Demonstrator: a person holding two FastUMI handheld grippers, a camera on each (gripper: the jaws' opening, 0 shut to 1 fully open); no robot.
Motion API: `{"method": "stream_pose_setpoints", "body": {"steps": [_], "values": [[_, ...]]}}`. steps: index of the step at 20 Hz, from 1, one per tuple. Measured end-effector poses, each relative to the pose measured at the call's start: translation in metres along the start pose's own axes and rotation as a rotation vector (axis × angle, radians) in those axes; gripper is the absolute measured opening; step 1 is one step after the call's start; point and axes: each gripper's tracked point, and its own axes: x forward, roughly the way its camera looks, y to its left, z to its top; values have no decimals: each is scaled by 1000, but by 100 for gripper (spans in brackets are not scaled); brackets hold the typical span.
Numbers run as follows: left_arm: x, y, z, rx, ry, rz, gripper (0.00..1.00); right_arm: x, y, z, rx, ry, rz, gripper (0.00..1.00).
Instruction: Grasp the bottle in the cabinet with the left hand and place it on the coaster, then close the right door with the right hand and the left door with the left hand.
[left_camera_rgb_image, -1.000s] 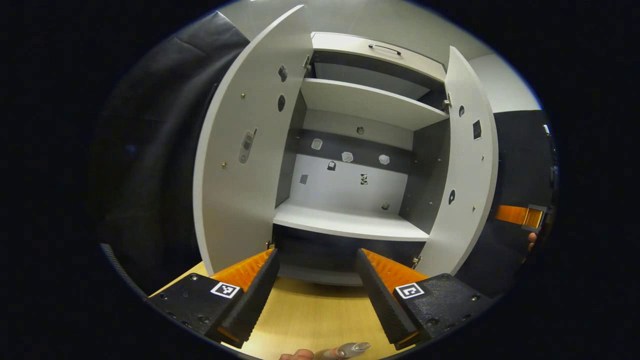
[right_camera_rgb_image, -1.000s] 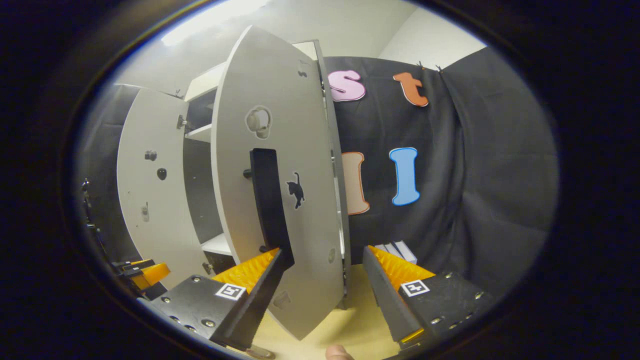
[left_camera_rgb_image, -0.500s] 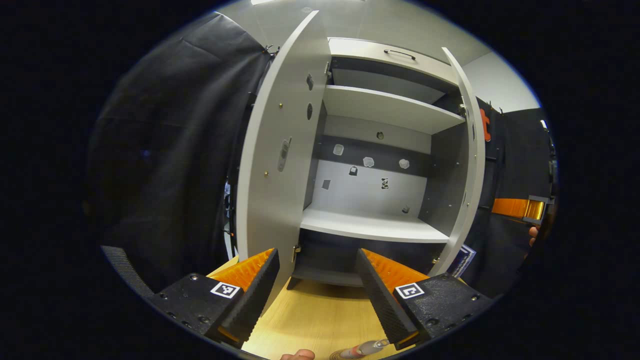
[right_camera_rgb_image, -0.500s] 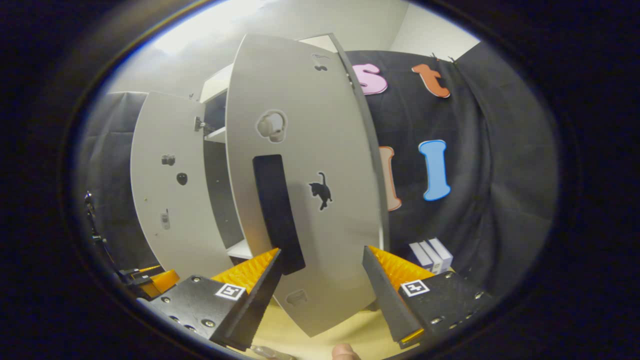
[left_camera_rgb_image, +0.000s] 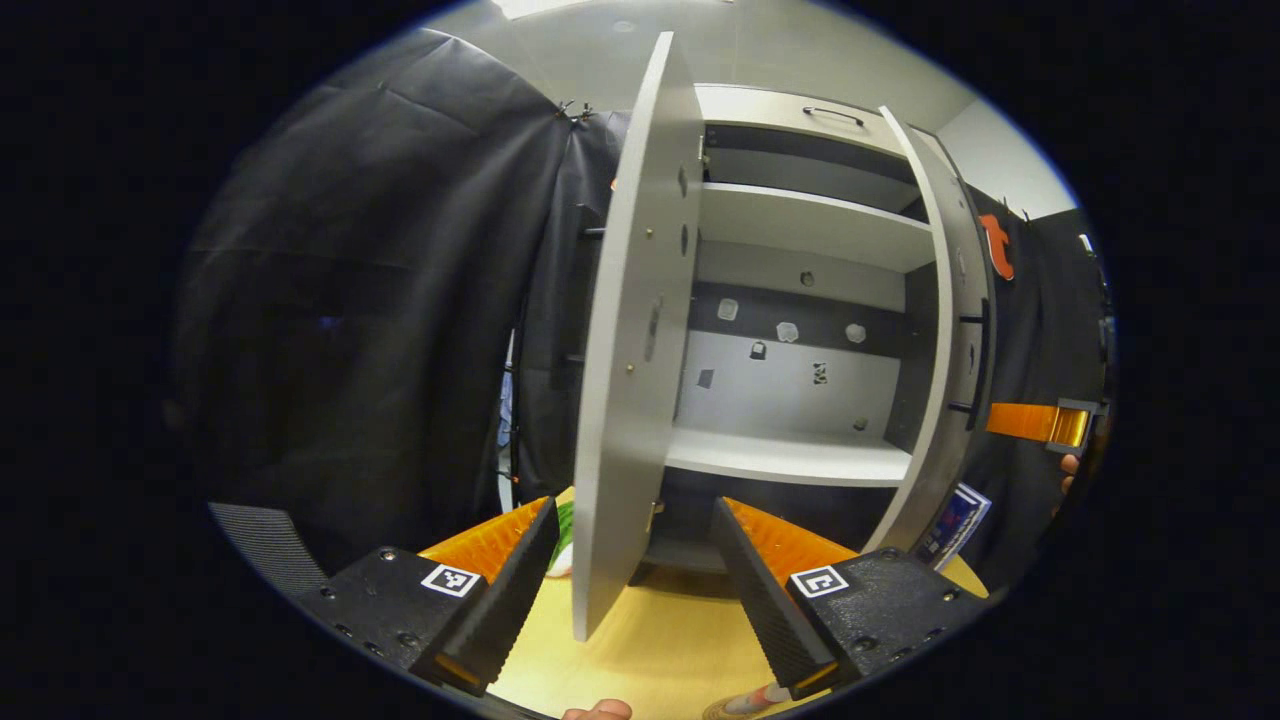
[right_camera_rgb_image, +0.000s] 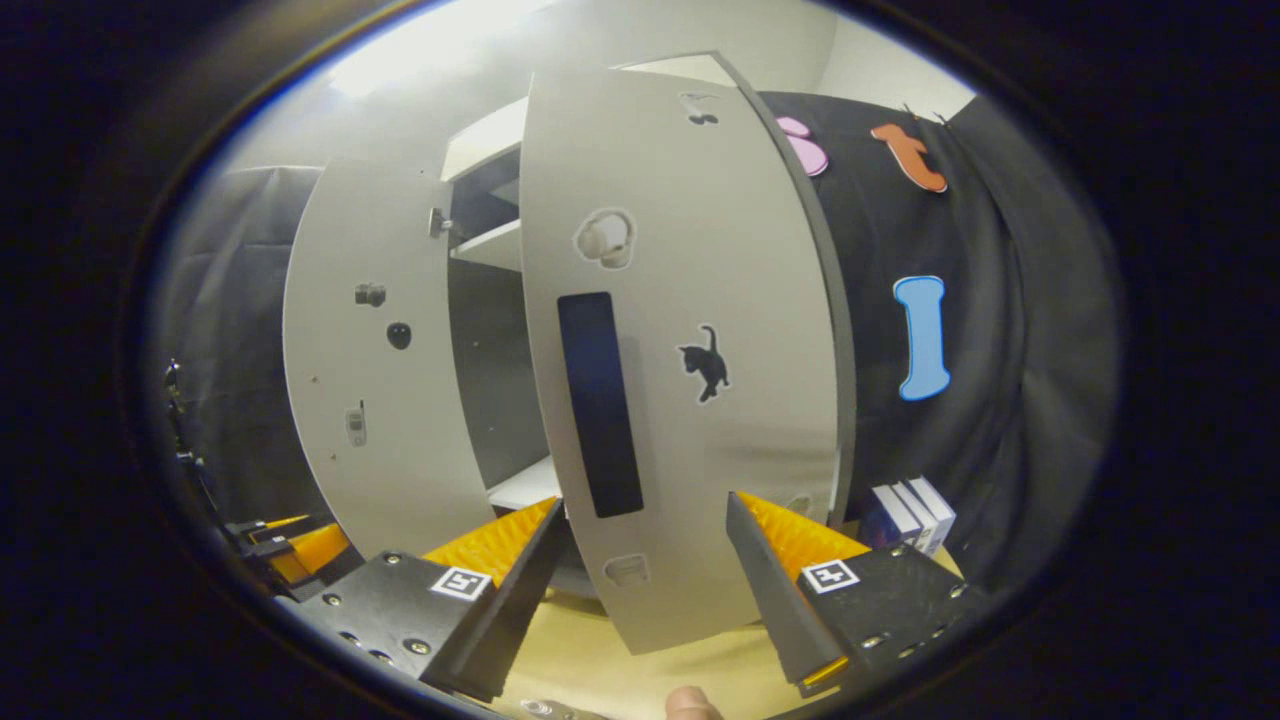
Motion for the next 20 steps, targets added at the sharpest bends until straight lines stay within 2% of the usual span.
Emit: {"method": "stream_pose_setpoints", "body": {"steps": [1, 2, 5, 6, 7, 15, 16, 17, 18, 19, 20], "values": [[1, 7, 0, 5, 1, 11, 97, 2, 3, -2, -1, 0, -1, 97], [3, 16, 0, 12, 0, 22, 97, 2, 4, -4, -3, 0, -7, 93], [12, 42, 5, 28, -7, 53, 97, 2, 6, -8, -24, 3, -34, 93], [16, 49, 8, 31, -13, 57, 97, 0, 4, -11, -35, 4, -47, 97], [20, 54, 10, 30, -17, 57, 97, 0, 4, -13, -43, 4, -62, 97], [42, 81, 9, 50, 0, 7, 96, -4, 19, -31, -27, 8, -136, 97], [44, 80, 10, 50, -2, -3, 97, -5, 21, -33, -29, 12, -140, 94], [45, 78, 12, 49, -5, -11, 97, -5, 22, -35, -30, 16, -144, 98], [47, 80, 13, 56, -7, -11, 93, -6, 24, -38, -30, 19, -147, 97], [50, 80, 11, 63, -4, -19, 96, -8, 26, -39, -27, 20, -153, 93], [50, 79, 11, 66, -4, -32, 93, -9, 25, -41, -23, 21, -159, 93]]}}
